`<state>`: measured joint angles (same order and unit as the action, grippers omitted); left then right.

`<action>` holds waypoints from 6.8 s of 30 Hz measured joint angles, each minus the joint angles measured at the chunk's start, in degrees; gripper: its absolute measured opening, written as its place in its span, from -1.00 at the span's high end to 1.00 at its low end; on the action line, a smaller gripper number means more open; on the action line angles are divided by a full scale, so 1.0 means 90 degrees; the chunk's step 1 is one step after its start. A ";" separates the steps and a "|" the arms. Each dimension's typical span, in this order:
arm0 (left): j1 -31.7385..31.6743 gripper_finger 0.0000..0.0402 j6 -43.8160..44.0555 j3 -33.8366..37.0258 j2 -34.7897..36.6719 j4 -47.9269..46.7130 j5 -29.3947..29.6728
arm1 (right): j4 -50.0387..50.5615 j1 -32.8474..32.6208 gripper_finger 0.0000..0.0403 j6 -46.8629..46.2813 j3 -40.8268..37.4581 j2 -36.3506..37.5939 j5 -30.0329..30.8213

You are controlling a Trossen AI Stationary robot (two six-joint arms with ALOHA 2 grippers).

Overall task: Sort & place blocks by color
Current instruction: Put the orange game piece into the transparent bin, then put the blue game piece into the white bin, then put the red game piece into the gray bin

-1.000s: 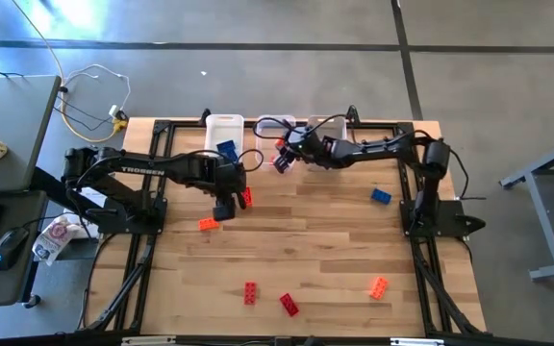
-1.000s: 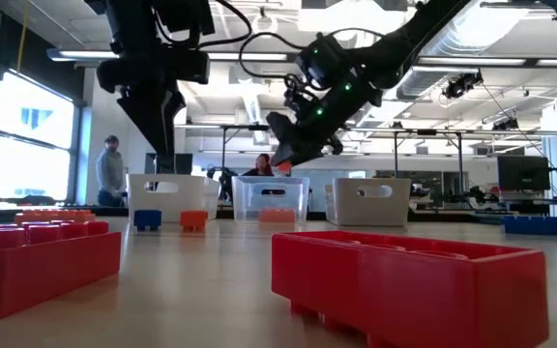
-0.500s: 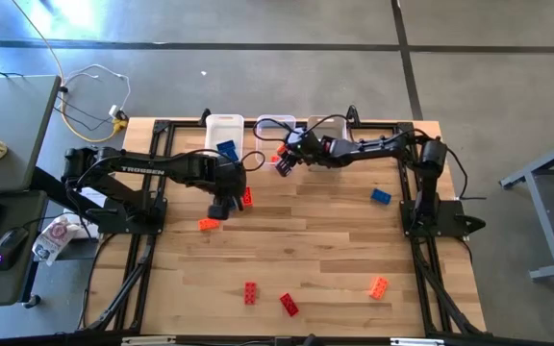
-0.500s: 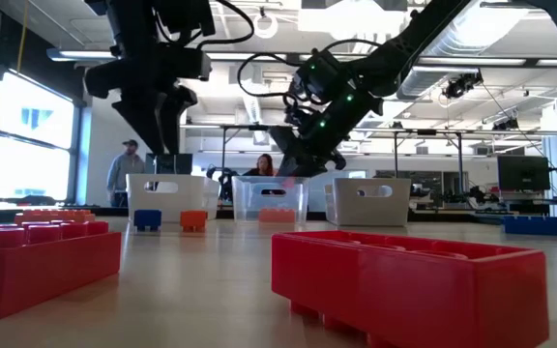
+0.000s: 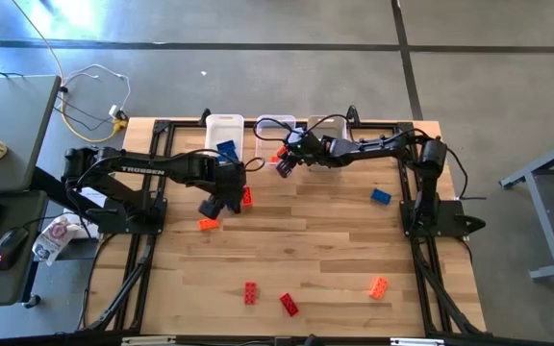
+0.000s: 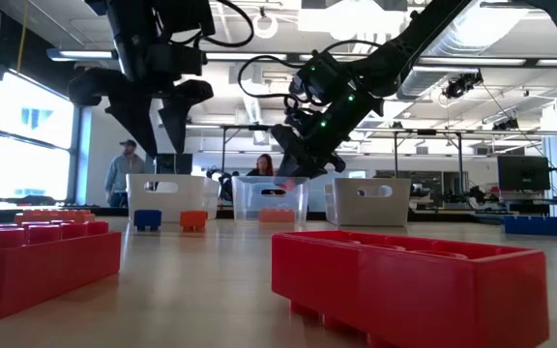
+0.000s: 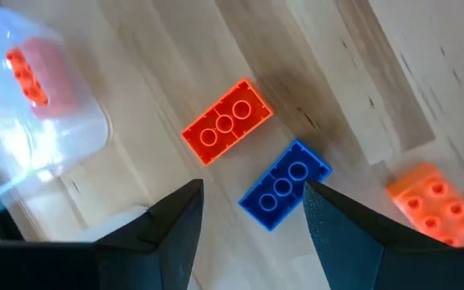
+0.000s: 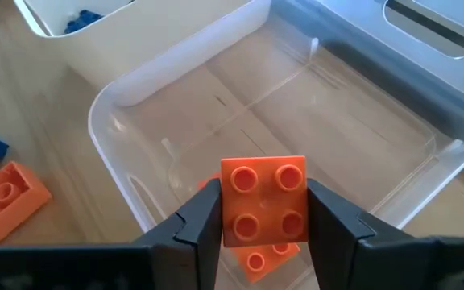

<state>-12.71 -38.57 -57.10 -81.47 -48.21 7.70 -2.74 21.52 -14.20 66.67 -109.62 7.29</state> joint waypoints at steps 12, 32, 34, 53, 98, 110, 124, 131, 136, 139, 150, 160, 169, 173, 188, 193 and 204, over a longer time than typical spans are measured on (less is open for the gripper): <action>0.0000 0.01 -0.0954 0.0002 0.0000 -0.0183 -0.0017 | 0.0044 -0.0029 -0.13 -0.0038 0.0000 0.0085 -0.0180; 0.0049 0.01 -0.1861 0.0566 -0.0257 0.0402 0.0218 | 0.0211 -0.0027 -0.15 0.0010 0.0000 0.0777 -0.0197; 0.0051 0.01 -0.1982 0.0566 -0.0425 0.0399 0.0219 | 0.0265 -0.0034 -0.15 0.0012 0.0000 0.0789 -0.0197; 0.0104 0.01 -0.2120 0.0563 -0.1614 0.0543 0.0874 | 0.0493 -0.0075 -0.15 0.0034 0.0000 0.0799 -0.0216; -0.1418 0.64 0.0999 0.0561 0.0712 0.1069 0.1168 | 0.2033 -0.2133 -0.15 0.0081 0.0000 0.1736 -0.0270; -0.3030 0.64 0.1804 0.0561 0.0523 0.1612 0.1318 | 0.2046 -0.2908 -0.15 -0.0200 0.0000 0.1732 -0.0091; -0.3772 0.63 0.2555 0.0561 -0.0308 0.1810 0.1118 | 0.2052 -0.3289 -0.15 -0.0978 0.0000 0.1729 0.0141; -0.3784 0.57 0.2581 0.0561 -0.0544 0.1822 0.0690 | 0.2144 -0.3598 -0.15 -0.1611 0.0000 0.1729 0.0127; -0.3784 0.47 0.2779 0.0561 -0.0542 0.1854 0.0655 | 0.2210 -0.3892 -0.15 -0.2081 0.0000 0.1727 0.0126; -0.3784 0.41 0.3067 0.0561 -0.0542 0.1853 0.0693 | 0.2199 -0.4072 -0.15 -0.2272 0.0000 0.1727 0.0124; -0.3784 0.13 0.3107 0.0240 -0.0537 0.1486 0.0741 | 0.1453 -0.4681 -0.15 -0.2433 0.0000 0.1727 0.0503; -0.3649 0.05 0.3517 -0.0766 -0.0505 0.0015 0.0578 | 0.0852 -0.4999 -0.15 -0.2421 0.0000 0.1727 0.0697; -0.2793 0.05 0.4080 -0.0775 -0.0150 -0.0607 -0.0368 | 0.0569 -0.5124 -0.15 -0.2195 0.0145 0.1715 0.0692; -0.2265 0.06 0.4456 -0.0775 0.0020 -0.0913 -0.0528 | 0.0802 -0.5228 -0.15 -0.1759 0.0559 0.1715 0.0857; -0.0827 0.06 0.5334 -0.0775 0.0313 -0.1192 -0.0451 | 0.2699 -0.5427 -0.15 -0.2278 0.1304 0.1665 0.1311; -0.0689 0.05 0.5441 -0.0775 0.0313 -0.1192 -0.0425 | 0.2734 -0.5609 -0.15 -0.2616 0.1304 0.1437 0.1287; -0.0661 0.05 0.5726 -0.0775 0.0313 -0.1187 -0.0183 | 0.2850 -0.5846 -0.15 -0.3722 0.1304 0.0794 0.0689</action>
<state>-18.65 12.97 -64.07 -78.65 -58.89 6.05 22.90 -31.10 -47.70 78.41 -102.48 13.49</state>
